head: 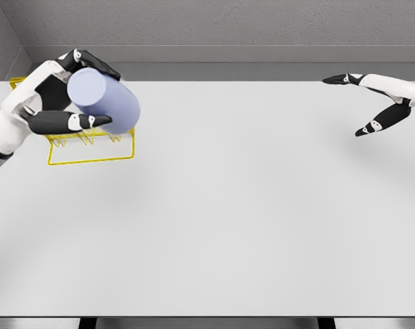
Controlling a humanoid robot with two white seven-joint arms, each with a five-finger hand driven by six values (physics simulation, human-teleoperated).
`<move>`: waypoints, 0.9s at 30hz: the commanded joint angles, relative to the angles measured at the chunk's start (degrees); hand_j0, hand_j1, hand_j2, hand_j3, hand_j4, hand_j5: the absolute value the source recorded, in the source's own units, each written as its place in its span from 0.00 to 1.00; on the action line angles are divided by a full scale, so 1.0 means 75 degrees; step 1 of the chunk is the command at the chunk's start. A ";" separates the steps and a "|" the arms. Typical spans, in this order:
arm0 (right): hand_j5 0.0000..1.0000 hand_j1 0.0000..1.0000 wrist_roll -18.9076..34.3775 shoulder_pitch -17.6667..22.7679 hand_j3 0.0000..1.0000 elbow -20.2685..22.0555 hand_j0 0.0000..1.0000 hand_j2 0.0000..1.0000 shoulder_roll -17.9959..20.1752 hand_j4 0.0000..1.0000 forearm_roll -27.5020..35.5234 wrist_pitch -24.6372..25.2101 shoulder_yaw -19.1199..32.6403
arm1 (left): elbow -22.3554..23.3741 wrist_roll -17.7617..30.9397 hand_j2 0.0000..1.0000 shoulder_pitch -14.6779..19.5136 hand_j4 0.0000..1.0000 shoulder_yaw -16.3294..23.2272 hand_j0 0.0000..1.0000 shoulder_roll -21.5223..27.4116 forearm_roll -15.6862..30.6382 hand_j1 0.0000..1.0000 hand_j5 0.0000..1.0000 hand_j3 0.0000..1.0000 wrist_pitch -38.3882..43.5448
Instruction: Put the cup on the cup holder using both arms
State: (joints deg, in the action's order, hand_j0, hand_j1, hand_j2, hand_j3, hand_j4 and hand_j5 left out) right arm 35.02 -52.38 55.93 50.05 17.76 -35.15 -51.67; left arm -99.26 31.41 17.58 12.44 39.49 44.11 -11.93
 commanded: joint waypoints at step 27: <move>1.00 1.00 -0.0003 0.0000 1.00 -0.0087 1.00 1.00 0.0018 1.00 0.0034 0.0020 0.0033 | 0.1070 -0.0063 0.31 0.0516 0.31 0.0006 0.31 0.0230 0.0036 0.31 0.31 0.31 0.0150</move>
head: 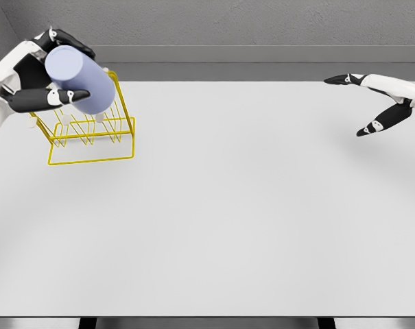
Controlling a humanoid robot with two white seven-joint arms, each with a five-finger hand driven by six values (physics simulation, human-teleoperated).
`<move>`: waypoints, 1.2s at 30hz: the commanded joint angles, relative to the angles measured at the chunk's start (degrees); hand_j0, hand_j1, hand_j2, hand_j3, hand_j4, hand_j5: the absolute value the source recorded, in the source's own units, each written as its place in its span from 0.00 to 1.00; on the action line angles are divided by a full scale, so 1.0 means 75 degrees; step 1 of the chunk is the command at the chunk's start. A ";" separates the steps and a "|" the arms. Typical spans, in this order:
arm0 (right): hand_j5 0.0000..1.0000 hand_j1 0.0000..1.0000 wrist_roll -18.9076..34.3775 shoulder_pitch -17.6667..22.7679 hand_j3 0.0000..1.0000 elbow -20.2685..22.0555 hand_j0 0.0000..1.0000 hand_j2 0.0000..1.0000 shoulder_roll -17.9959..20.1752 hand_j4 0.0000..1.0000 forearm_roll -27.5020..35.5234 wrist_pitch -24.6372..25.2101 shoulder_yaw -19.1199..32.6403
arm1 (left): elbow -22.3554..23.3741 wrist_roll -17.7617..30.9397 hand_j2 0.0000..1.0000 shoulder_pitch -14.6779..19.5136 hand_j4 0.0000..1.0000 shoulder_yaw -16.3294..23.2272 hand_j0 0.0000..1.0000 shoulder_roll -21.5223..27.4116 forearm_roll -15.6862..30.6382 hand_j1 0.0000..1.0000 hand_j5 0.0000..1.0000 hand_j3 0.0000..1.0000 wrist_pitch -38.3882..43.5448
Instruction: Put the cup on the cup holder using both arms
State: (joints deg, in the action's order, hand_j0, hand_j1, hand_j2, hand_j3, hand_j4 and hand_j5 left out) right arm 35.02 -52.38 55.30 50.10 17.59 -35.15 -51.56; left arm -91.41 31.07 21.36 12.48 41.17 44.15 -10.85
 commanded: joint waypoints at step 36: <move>1.00 1.00 -0.0003 0.0012 1.00 0.0044 1.00 1.00 0.0011 1.00 0.0058 0.0020 0.0020 | 0.0728 0.0064 0.82 0.0012 0.82 0.0094 0.82 -0.0403 -0.0964 0.82 0.82 0.82 0.0075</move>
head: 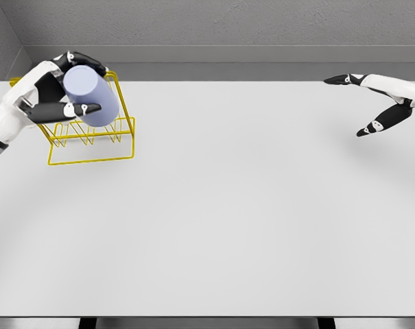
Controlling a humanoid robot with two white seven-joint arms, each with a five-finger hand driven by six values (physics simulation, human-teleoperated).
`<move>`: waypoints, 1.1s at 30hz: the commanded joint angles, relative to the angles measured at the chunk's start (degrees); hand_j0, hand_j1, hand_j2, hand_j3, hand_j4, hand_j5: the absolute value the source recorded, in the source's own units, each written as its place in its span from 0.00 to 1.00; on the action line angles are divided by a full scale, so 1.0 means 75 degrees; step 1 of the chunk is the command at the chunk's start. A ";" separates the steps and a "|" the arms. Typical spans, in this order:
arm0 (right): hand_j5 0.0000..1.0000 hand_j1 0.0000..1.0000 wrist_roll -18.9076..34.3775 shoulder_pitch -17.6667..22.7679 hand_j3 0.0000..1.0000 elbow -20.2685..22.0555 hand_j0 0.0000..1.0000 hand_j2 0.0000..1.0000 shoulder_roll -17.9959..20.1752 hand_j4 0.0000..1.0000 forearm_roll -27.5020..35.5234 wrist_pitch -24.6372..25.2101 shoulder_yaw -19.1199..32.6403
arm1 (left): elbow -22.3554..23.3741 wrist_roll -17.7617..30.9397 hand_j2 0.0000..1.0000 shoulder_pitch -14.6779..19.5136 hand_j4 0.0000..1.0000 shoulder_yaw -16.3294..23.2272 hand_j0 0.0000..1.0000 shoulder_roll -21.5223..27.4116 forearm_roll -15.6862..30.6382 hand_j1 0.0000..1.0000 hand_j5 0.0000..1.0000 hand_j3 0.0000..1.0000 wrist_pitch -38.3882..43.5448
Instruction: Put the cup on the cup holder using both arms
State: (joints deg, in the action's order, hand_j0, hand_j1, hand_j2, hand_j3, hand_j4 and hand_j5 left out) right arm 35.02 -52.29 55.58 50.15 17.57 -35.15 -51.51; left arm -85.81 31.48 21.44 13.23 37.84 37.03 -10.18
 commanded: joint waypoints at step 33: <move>1.00 1.00 -0.0003 0.0000 1.00 0.0054 1.00 1.00 0.0005 1.00 0.0048 0.0020 0.0013 | -0.1672 0.0469 1.00 -0.1523 1.00 -0.0967 1.00 0.0791 0.0184 1.00 1.00 1.00 -0.1749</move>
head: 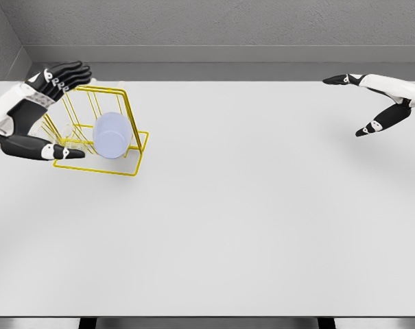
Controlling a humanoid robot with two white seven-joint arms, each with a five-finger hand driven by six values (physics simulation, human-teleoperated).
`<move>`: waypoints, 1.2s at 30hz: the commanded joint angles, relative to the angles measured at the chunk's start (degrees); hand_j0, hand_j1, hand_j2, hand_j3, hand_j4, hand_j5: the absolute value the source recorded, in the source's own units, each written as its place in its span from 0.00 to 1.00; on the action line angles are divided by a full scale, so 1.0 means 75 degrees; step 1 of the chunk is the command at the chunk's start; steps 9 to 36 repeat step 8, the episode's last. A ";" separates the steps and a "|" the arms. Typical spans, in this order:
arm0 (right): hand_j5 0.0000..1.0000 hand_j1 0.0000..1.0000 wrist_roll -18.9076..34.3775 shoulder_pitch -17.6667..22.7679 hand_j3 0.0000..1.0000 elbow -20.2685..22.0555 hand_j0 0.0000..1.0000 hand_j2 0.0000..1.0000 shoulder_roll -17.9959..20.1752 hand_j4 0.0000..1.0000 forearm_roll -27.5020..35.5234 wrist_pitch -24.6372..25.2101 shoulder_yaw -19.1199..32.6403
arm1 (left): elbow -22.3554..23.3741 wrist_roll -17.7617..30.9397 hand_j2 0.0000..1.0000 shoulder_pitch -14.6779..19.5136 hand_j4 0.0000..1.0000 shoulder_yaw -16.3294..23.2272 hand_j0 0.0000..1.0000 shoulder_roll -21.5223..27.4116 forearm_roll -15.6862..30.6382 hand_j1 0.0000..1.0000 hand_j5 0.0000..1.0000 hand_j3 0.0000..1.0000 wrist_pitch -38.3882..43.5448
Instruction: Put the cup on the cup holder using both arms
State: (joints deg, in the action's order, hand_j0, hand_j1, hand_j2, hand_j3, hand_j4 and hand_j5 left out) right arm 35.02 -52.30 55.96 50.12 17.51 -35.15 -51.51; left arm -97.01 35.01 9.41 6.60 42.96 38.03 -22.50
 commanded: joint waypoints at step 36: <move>1.00 1.00 -0.0003 0.0012 1.00 -0.0008 1.00 1.00 0.0009 1.00 0.0056 0.0020 0.0024 | -0.0389 -0.0001 1.00 -0.0551 1.00 -0.0165 1.00 0.0296 -0.0020 1.00 1.00 1.00 -0.0692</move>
